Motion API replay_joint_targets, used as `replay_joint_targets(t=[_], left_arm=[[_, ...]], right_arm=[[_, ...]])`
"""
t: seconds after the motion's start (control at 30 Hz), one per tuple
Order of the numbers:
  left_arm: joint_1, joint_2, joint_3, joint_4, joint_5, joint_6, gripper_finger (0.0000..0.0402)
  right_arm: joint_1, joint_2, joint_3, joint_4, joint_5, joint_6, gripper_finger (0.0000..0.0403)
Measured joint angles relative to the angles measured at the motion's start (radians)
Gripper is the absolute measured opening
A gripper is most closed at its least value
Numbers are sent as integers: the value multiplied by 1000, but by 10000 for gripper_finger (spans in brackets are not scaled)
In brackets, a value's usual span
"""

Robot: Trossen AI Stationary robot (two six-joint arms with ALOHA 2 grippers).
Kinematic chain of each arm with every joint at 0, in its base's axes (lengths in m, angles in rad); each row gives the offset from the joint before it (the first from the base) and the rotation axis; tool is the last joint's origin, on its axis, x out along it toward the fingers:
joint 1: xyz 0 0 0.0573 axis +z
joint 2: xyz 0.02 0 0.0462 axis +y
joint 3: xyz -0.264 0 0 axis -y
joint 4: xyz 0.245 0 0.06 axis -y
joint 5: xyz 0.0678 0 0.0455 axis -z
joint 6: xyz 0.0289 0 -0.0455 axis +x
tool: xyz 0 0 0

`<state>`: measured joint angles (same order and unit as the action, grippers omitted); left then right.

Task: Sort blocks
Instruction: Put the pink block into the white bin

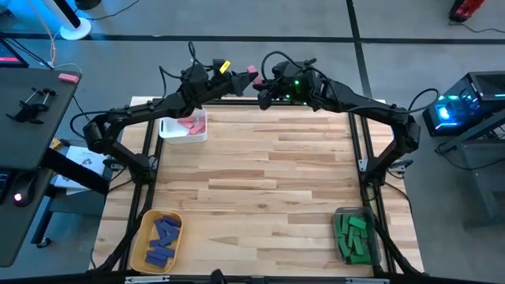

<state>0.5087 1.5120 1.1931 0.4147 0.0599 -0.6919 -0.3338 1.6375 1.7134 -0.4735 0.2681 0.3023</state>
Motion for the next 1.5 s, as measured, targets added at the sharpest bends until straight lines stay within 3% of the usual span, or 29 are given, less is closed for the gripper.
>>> replay_joint_targets(t=[0.23, 0.43, 0.53, 0.63, 0.7, 0.77, 0.93, 1.1, 1.33, 1.5], left_arm=[[24, 0, 0, -53, 11, 17, 27], [93, -72, 0, -314, -9, 128, 27], [126, -153, 0, -576, -104, 252, 27], [124, -232, 0, -905, -309, 342, 27], [106, -277, -35, -1068, -419, 324, 27], [88, -330, -117, -1147, -453, 251, 27], [56, -497, -395, -1064, -474, 41, 27], [50, -653, -591, -780, -439, 70, 27], [103, -699, -688, -780, -441, 117, 27], [125, -698, -689, -791, -465, 113, 96]], right_arm=[[0, -10, 0, 3, 3, -47, 104], [-15, -56, 0, -63, 55, -100, 203], [-38, -82, 0, -114, 58, -85, 229], [-65, -87, 0, -150, 62, -59, 237], [-83, -81, 0, -153, 56, -49, 238], [-101, -75, 0, -151, 34, -50, 238], [-129, -64, 0, -152, -40, -63, 239], [-131, -72, 0, -160, -44, -83, 239], [-129, -90, 0, -248, -89, -74, 239], [-120, -122, 0, -243, -93, -49, 239]])
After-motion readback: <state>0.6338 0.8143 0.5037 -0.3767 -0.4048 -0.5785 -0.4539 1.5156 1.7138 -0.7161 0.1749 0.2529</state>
